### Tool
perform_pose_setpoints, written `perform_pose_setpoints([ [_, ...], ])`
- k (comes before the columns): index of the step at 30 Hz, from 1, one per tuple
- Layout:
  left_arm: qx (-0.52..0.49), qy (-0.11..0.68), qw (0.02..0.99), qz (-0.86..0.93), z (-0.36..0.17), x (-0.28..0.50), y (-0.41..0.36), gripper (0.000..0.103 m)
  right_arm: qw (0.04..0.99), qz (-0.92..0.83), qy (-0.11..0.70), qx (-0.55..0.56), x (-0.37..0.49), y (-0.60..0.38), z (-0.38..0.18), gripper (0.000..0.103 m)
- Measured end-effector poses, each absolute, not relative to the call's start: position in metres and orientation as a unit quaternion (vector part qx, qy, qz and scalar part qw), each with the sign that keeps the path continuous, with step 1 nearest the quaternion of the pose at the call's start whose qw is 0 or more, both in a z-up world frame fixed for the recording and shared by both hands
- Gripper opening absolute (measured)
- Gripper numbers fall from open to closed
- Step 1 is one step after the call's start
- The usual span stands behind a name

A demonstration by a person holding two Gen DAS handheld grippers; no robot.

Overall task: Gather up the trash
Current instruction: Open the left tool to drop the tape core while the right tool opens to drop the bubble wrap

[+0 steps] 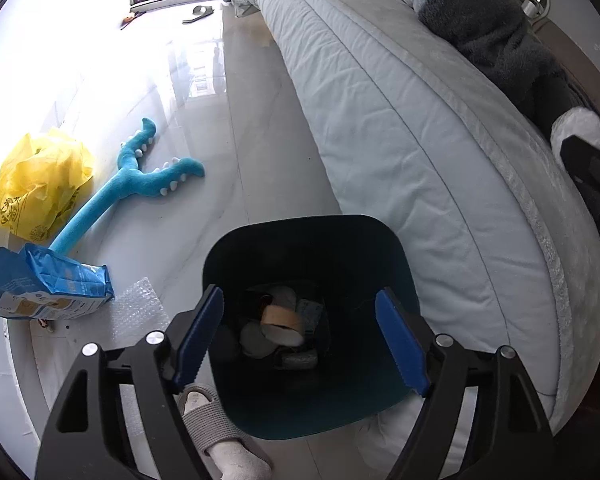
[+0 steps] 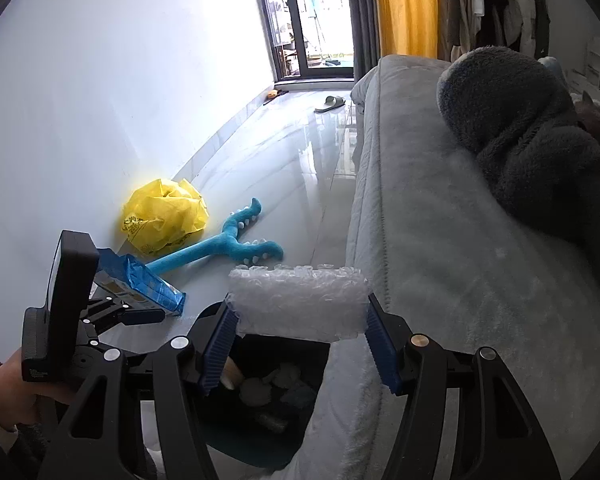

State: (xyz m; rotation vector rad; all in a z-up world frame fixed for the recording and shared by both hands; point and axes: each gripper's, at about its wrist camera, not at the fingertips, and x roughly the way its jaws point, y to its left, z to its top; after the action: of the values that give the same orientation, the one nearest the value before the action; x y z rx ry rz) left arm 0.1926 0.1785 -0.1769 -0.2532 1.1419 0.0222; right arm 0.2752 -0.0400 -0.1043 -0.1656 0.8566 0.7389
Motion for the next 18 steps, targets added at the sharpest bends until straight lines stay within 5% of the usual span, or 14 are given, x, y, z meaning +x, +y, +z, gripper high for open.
perform_pose_setpoints([
  [18, -0.147, 0.421, 0.894, 0.045, -0.116, 0.172, 0.229, 0.091, 0.789, 0.345, 0.489, -0.135, 0.276, 0.024, -0.186, 0.062],
])
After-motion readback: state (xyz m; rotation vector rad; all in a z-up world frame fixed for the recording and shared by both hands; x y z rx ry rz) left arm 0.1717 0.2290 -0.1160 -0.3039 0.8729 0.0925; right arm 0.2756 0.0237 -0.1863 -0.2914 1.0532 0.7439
